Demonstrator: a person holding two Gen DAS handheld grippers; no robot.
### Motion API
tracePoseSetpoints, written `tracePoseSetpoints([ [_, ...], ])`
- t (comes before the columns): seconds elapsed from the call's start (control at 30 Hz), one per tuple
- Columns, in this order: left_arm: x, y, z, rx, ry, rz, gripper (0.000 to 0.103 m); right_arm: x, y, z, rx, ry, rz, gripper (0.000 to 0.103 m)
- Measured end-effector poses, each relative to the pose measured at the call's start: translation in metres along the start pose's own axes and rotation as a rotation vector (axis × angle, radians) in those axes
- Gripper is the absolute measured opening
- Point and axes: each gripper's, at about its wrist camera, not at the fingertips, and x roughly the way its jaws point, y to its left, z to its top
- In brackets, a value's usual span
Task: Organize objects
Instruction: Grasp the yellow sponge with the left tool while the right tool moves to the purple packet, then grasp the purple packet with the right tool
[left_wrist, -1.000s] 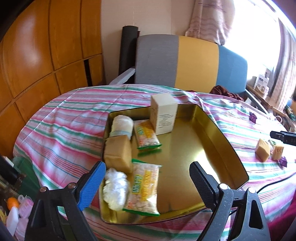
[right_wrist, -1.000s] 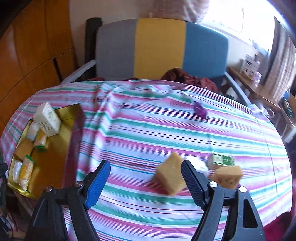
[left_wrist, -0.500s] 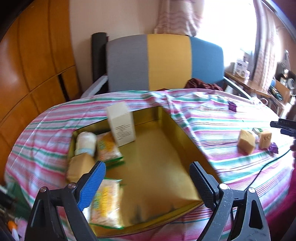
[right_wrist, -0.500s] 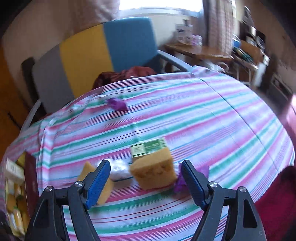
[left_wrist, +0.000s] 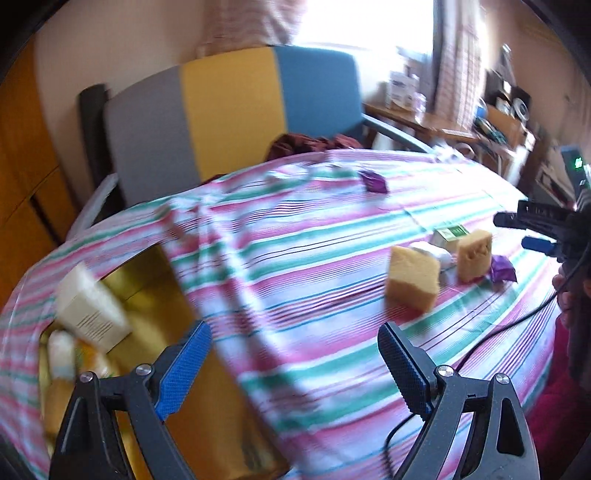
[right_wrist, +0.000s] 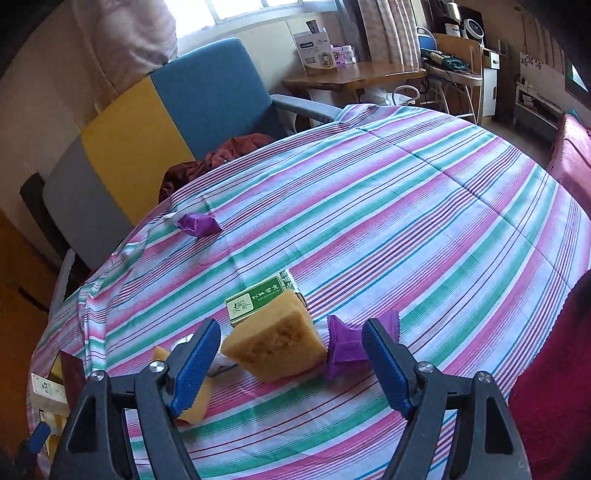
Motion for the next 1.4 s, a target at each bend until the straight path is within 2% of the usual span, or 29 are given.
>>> tracePoseSetpoints([
  [0.27,0.06,-0.072,0.028,0.129,0.056,-0.141,0.093,0.009,-0.002,-0.001,0.015,0.066,0.033,0.08],
  [0.4,0.083,-0.093,0.035,0.186,0.081,-0.182,0.095,0.012,0.009,0.007,-0.077,0.096,0.04,0.08],
  [0.5,0.102,-0.099,0.038,0.189,0.105,-0.195,0.095,0.019,0.017,0.023,-0.136,0.105,0.044,0.08],
  [0.53,0.109,-0.101,0.038,0.184,0.112,-0.2,0.095,0.022,0.019,0.029,-0.15,0.113,0.049,0.08],
  [0.6,0.12,-0.099,0.039,0.163,0.123,-0.19,0.086,0.033,0.03,0.042,-0.185,0.125,0.068,0.08],
  [0.67,0.127,-0.092,0.038,0.097,0.162,-0.284,0.062,0.046,0.042,0.054,-0.231,0.131,0.08,0.08],
  [0.7,0.126,-0.089,0.037,0.062,0.169,-0.312,0.06,0.054,0.05,0.059,-0.253,0.138,0.086,0.08],
  [0.8,0.112,-0.076,0.032,0.01,0.131,-0.299,0.059,0.081,0.07,0.073,-0.299,0.164,0.101,0.08],
  [0.93,0.094,-0.049,0.024,-0.069,0.105,-0.273,0.058,0.121,0.093,0.09,-0.292,0.205,0.122,0.08],
  [1.17,0.08,-0.033,0.011,-0.127,0.103,-0.27,0.058,0.183,0.127,0.122,-0.334,0.222,0.06,0.08],
  [1.4,0.087,-0.024,0.013,-0.172,0.119,-0.285,0.058,0.221,0.145,0.132,-0.399,0.266,0.038,0.08],
])
